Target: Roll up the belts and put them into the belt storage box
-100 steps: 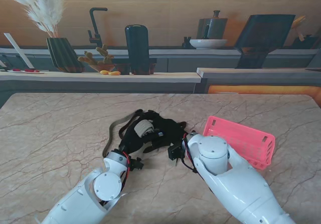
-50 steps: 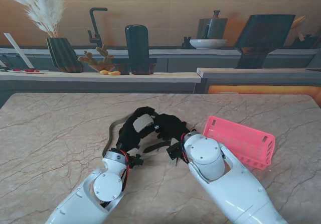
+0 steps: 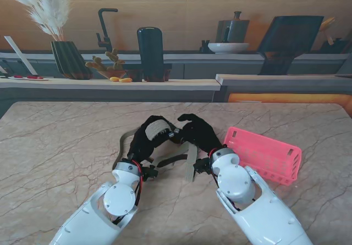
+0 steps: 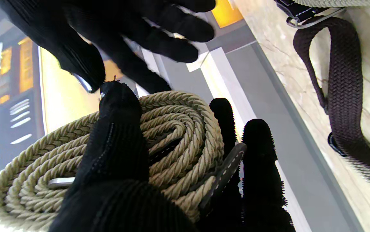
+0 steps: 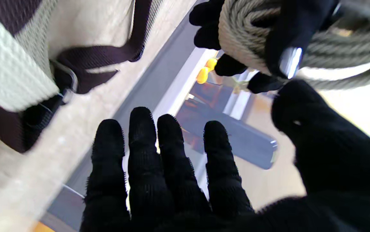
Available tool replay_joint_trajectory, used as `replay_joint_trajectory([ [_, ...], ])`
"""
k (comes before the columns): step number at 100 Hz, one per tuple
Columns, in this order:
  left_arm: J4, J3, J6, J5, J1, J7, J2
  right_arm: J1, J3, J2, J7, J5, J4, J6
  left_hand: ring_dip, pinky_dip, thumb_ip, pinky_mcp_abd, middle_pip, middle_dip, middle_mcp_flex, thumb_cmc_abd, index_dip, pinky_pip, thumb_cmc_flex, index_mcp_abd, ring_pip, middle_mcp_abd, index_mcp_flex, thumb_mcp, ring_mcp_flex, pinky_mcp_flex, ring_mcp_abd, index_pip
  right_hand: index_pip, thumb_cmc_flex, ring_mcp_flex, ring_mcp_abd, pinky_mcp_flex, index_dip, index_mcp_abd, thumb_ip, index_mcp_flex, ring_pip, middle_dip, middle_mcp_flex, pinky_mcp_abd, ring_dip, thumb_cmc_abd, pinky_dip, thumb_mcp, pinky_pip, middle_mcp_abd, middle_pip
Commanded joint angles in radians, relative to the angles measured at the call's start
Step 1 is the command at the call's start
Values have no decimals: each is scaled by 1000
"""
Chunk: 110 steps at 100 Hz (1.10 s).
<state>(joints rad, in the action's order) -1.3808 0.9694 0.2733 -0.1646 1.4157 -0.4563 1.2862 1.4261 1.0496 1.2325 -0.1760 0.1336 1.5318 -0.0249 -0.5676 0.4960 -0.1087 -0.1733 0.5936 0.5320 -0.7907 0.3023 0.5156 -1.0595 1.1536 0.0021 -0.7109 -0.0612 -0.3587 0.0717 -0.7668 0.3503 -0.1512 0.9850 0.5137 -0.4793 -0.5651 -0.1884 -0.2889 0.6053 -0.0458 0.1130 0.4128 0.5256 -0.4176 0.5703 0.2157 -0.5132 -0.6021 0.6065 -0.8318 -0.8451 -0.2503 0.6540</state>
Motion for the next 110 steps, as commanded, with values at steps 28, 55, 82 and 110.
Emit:
replay_joint_trajectory([
  [28, 27, -3, -77, 44, -26, -25, 30, 15, -29, -38, -38, 210, -26, 182, -97, 0, 46, 1, 467, 264, -184, 55, 249, -122, -301, -22, -242, 132, 8, -457, -197, 149, 85, 264, 55, -3, 19, 75, -12, -62, 27, 4, -121, -169, 63, -141, -102, 134, -214, -157, -88, 142, 63, -69],
  [55, 105, -35, -90, 2, -76, -68, 46, -50, -124, -8, -153, 282, -91, 169, -136, -8, 41, -11, 569, 309, -187, 147, 487, -157, -398, -6, -324, 121, 18, -635, -243, 194, 95, 251, -52, 276, 55, -22, 27, -88, -115, -26, -68, -153, 86, -133, -23, 140, 41, -206, 200, 137, -43, -52],
  [82, 144, -57, -72, -55, -97, -94, 48, -128, -211, 14, -154, 270, -139, 122, -168, -8, 29, -13, 659, 368, -207, 150, 561, -189, -412, 8, -410, 128, 14, -657, -300, 230, 136, 242, -154, 371, 85, -89, 65, -60, -165, -19, 12, -132, 92, -112, 48, 135, 48, -235, 116, 143, -89, -37],
  [110, 162, -71, -68, -105, -107, -105, 44, -183, -278, 39, -169, 256, -188, 95, -159, -9, 30, -37, 662, 375, -204, 146, 560, -198, -380, 38, -410, 103, 16, -634, -309, 236, 119, 239, -160, 217, 33, -102, 39, 28, -143, -37, 93, -56, 70, -34, 79, 105, 153, -224, 216, 37, -85, 18],
])
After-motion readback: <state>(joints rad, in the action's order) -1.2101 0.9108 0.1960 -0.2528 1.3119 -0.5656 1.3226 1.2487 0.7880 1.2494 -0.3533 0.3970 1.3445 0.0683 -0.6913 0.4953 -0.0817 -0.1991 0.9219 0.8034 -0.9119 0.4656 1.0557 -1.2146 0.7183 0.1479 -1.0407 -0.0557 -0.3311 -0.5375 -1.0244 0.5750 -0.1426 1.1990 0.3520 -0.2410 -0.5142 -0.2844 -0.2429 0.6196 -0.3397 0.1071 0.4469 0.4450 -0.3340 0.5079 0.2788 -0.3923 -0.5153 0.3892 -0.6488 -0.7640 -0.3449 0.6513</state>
